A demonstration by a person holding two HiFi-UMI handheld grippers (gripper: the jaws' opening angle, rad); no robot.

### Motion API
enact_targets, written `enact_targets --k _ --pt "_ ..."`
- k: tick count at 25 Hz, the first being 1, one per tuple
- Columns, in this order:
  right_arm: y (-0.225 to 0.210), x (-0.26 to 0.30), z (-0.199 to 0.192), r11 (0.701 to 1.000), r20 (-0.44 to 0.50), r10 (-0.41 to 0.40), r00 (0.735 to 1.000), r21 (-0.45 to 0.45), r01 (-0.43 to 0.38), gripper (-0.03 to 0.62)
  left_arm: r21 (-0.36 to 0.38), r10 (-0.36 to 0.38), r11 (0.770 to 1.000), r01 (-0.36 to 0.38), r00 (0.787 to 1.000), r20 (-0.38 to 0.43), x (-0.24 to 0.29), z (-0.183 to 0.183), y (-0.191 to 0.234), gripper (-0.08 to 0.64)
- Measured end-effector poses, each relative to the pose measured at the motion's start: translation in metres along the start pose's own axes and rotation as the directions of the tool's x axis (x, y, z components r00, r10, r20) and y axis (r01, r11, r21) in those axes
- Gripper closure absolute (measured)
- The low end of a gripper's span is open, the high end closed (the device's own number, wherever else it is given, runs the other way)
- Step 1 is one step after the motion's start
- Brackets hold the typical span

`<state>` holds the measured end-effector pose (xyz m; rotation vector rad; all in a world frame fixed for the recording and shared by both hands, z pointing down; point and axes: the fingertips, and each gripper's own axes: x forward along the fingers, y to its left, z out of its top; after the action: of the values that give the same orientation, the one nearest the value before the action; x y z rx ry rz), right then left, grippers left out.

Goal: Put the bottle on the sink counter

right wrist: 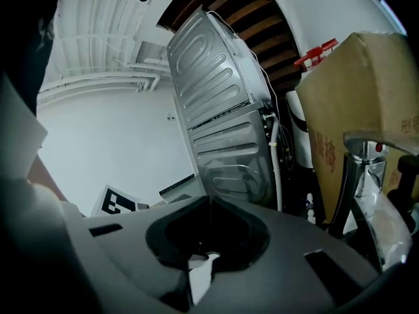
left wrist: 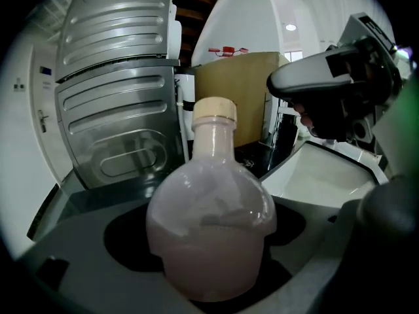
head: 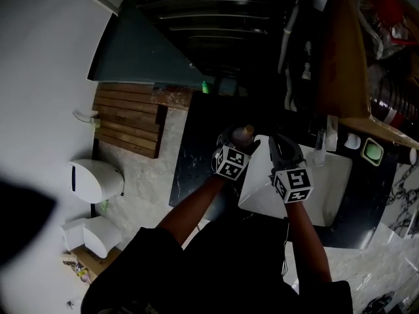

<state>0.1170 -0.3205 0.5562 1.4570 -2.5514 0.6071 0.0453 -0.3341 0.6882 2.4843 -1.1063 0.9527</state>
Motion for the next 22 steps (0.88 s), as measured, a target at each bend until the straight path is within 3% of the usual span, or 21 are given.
enact_targets --k 9,13,17,22 --pt "0.011 0.011 -0.010 0.999 -0.028 0.050 0.998 -0.006 -0.050 0.552 -0.077 -0.024 0.997 0.020 0.999 -0.048 0.004 -0.003 0.006 0.150" --pt "0.012 0.015 -0.014 0.998 -0.037 0.063 0.997 -0.002 -0.063 0.552 -0.052 -0.046 0.998 0.043 0.997 -0.061 0.002 -0.005 0.005 0.150" --pt "0.011 0.018 -0.020 0.997 -0.050 0.073 0.996 -0.010 -0.074 0.552 0.037 -0.041 0.998 0.044 0.996 -0.076 -0.001 -0.008 0.005 0.150" --pt "0.007 0.019 -0.021 0.997 -0.052 0.072 0.996 -0.007 -0.072 0.552 0.004 -0.068 0.998 0.069 0.995 -0.070 -0.003 -0.011 0.008 0.150"
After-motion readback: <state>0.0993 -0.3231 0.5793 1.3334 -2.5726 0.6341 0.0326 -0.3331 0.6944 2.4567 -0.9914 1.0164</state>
